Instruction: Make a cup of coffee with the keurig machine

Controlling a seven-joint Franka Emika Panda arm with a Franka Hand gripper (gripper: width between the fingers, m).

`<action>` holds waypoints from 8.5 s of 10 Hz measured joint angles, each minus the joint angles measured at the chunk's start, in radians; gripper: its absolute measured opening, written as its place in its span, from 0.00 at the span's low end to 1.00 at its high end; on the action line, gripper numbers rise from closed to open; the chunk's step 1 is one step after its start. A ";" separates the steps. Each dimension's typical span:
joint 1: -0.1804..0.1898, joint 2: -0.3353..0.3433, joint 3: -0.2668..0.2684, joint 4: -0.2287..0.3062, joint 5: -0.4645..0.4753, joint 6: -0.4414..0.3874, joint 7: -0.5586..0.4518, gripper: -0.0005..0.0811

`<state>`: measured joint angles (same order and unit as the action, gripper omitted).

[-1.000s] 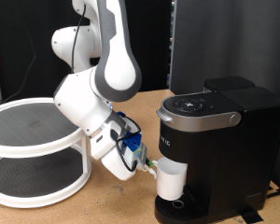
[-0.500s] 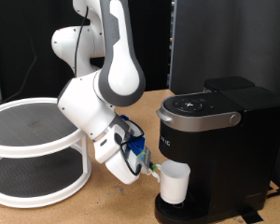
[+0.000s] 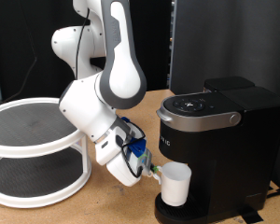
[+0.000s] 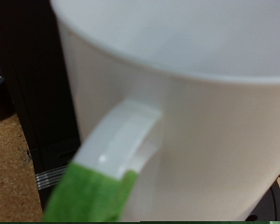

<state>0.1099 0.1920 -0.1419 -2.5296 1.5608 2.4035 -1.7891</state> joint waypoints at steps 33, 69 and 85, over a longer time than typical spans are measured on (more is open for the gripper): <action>-0.242 -0.586 -0.211 -0.060 -0.543 -0.628 0.437 0.99; -0.185 -0.407 0.277 0.462 -1.116 -0.549 0.726 0.99; -0.184 -0.271 0.368 0.522 -1.350 -0.453 0.876 0.99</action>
<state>-0.0740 -0.0792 0.2260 -2.0081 0.2113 1.9501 -0.9134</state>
